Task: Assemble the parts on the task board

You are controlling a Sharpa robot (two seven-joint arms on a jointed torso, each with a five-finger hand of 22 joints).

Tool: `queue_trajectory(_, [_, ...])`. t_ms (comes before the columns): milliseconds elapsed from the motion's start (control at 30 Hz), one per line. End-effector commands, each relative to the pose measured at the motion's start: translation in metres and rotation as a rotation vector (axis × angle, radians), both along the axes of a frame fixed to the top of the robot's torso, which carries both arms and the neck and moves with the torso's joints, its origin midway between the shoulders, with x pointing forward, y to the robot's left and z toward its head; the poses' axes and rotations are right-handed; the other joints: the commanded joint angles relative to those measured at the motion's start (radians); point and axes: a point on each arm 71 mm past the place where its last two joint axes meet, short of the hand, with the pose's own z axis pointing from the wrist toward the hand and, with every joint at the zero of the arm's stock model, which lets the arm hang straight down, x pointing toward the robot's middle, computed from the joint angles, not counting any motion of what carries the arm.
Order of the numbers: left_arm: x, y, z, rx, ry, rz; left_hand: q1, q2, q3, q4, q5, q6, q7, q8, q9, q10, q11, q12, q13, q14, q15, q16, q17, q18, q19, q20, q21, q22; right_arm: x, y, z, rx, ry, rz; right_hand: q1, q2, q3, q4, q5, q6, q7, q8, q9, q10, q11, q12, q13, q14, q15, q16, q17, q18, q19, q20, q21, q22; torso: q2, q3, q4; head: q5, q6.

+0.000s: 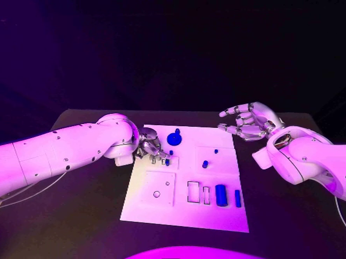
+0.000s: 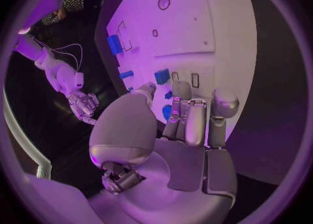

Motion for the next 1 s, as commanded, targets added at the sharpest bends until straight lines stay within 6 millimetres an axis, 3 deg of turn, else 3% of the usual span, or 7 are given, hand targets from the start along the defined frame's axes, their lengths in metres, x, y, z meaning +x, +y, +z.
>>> queue_trajectory(33, [-0.001,-0.002,-0.001,0.04,0.016,-0.026,-0.01,0.0,-0.007,0.002,-0.006,0.0,-0.008,0.008,0.002,0.007,-0.002,0.008,0.004,0.009,0.002,0.006,0.005,-0.013,0.011,-0.002,0.006,0.006,0.0,0.0,0.0,0.005,0.01,0.012,-0.004,-0.004,0.002,0.005,0.007,0.006,-0.001,0.006,0.001,-0.005,0.001,-0.005,0.022,0.09,0.003,-0.005,0.204,0.009,-0.005,0.001,-0.006,0.039,0.0,-0.0008,0.0006,-0.001,-0.002])
queue_trajectory(1000, [0.001,-0.014,-0.003,0.024,0.025,-0.034,-0.004,0.016,-0.001,0.0,0.0,-0.009,-0.012,0.025,0.024,0.007,-0.006,0.013,0.013,0.017,-0.001,0.015,0.024,-0.015,0.016,-0.004,0.016,0.02,0.004,0.001,-0.003,-0.009,0.029,0.009,-0.006,-0.003,0.004,0.009,0.015,0.009,-0.002,0.008,0.001,-0.004,0.0,-0.004,0.022,0.09,0.002,-0.005,0.203,0.009,-0.006,0.0,-0.01,0.037,0.0,0.0002,0.0012,-0.004,-0.008])
